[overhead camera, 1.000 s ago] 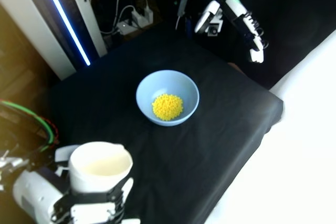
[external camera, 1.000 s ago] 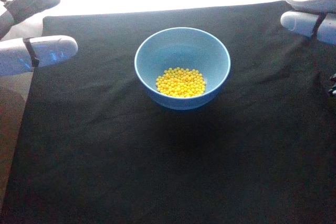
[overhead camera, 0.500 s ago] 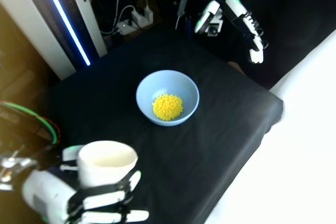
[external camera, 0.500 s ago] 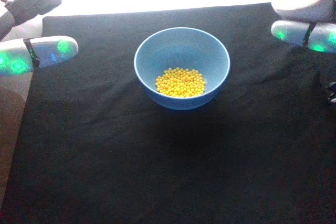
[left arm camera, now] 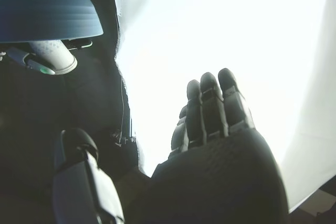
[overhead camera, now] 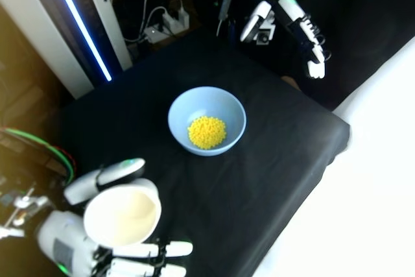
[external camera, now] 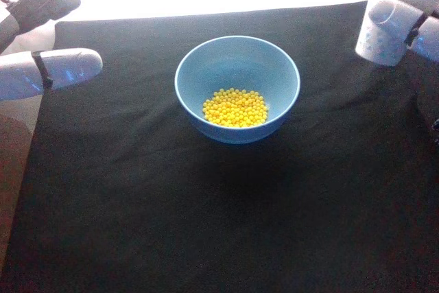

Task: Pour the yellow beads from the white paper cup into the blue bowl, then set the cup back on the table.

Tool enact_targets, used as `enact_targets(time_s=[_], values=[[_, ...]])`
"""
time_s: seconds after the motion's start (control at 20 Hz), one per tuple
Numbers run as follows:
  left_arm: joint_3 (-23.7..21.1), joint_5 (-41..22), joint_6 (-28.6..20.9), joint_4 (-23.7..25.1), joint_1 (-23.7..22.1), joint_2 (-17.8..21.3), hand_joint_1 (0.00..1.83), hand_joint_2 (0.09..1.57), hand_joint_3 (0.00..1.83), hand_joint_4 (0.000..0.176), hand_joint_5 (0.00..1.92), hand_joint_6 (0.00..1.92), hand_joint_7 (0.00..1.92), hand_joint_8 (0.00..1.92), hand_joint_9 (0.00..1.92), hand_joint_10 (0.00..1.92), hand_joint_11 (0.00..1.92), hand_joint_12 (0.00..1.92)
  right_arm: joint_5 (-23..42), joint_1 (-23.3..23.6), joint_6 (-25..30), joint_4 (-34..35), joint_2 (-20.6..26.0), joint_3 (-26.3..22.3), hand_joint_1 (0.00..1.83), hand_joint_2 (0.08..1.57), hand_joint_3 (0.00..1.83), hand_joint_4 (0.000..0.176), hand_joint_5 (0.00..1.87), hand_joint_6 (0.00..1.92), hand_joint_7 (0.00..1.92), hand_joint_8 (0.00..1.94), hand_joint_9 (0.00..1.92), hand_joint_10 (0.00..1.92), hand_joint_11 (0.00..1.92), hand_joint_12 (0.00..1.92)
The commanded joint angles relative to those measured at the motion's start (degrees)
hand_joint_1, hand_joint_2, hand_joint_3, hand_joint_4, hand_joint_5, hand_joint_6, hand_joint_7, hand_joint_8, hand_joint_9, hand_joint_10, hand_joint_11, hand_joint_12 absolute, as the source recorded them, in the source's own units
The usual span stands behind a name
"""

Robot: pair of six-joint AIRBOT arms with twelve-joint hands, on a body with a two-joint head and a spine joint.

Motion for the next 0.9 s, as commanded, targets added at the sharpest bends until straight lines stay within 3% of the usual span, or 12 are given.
enact_targets(time_s=[0.0,0.15,0.2,0.3,0.4,0.55,0.6,0.7,0.75,0.85], values=[[0.1,-6.9,-0.5,-1.1,-0.4,0.5,0.39,0.84,0.00,0.093,0.00,0.00,0.32,0.00,0.29,0.00,0.10,0.24,6.5,0.2,-0.4,0.5,0.6,0.7,0.00,0.97,0.00,0.176,0.09,0.00,0.14,0.00,0.09,0.00,0.00,0.00],[0.1,-7.0,-0.6,-1.1,-0.4,0.5,0.39,0.84,0.00,0.083,0.00,0.00,0.32,0.00,0.32,0.01,0.12,0.24,4.3,0.2,-4.9,-1.5,0.5,1.0,0.00,1.02,0.01,0.176,0.00,0.00,0.09,0.00,0.02,0.00,0.00,0.00],[0.1,-7.0,-0.6,-1.1,-0.4,0.5,0.38,0.84,0.00,0.092,0.00,0.00,0.31,0.00,0.31,0.00,0.12,0.24,4.1,0.2,-6.0,-1.6,0.3,1.2,0.00,1.03,0.01,0.176,0.00,0.00,0.08,0.00,0.02,0.01,0.00,0.00],[0.0,-7.0,-0.6,-1.1,-0.2,0.5,0.38,0.84,0.00,0.096,0.00,0.00,0.31,0.00,0.32,0.01,0.11,0.24,4.1,0.2,-6.3,-1.7,-0.5,1.8,0.00,1.03,0.01,0.176,0.00,0.00,0.01,0.00,0.02,0.00,0.02,0.01],[0.0,-7.0,-0.6,-1.2,0.0,0.5,0.38,0.84,0.00,0.087,0.00,0.00,0.32,0.00,0.32,0.01,0.13,0.24,4.1,-0.1,-6.3,-1.9,-1.1,2.4,0.00,1.02,0.00,0.176,0.00,0.00,0.00,0.00,0.02,0.00,0.02,0.01],[-0.2,-7.0,-0.6,-1.2,0.1,0.5,0.39,0.81,0.00,0.095,0.00,0.00,0.34,0.01,0.34,0.01,0.14,0.24,4.1,-1.4,-6.3,-1.9,-1.5,2.5,0.00,1.02,0.00,0.176,0.00,0.00,0.01,0.00,0.01,0.00,0.02,0.02],[-0.2,-7.0,-0.6,-1.2,0.2,0.5,0.37,0.82,0.00,0.086,0.00,0.00,0.34,0.01,0.33,0.01,0.15,0.24,4.1,-2.0,-6.3,-1.8,-1.7,2.7,0.00,0.99,0.00,0.176,0.00,0.00,0.00,0.00,0.01,0.00,0.02,0.01],[-0.2,-7.0,-0.7,-1.2,0.6,0.5,0.36,0.81,0.00,0.093,0.00,0.00,0.34,0.00,0.33,0.00,0.15,0.24,4.1,-2.8,-6.3,-1.8,-2.2,3.1,0.00,0.98,0.00,0.176,0.00,0.00,0.00,0.00,0.01,0.00,0.04,0.03],[-0.2,-6.9,-0.8,-1.3,0.7,0.5,0.37,0.82,0.00,0.078,0.00,0.00,0.34,0.01,0.34,0.01,0.16,0.24,4.1,-3.1,-6.4,-1.9,-2.3,3.2,0.00,0.98,0.00,0.176,0.00,0.00,0.00,0.00,0.02,0.01,0.05,0.03],[-0.2,-6.6,-0.8,-1.2,0.8,0.5,0.35,0.81,0.00,0.076,0.00,0.00,0.33,0.00,0.30,0.00,0.15,0.24,4.1,-3.9,-6.4,-2.3,-2.3,3.3,0.00,0.97,0.00,0.176,0.00,0.00,0.00,0.00,0.10,0.00,0.20,0.13]])
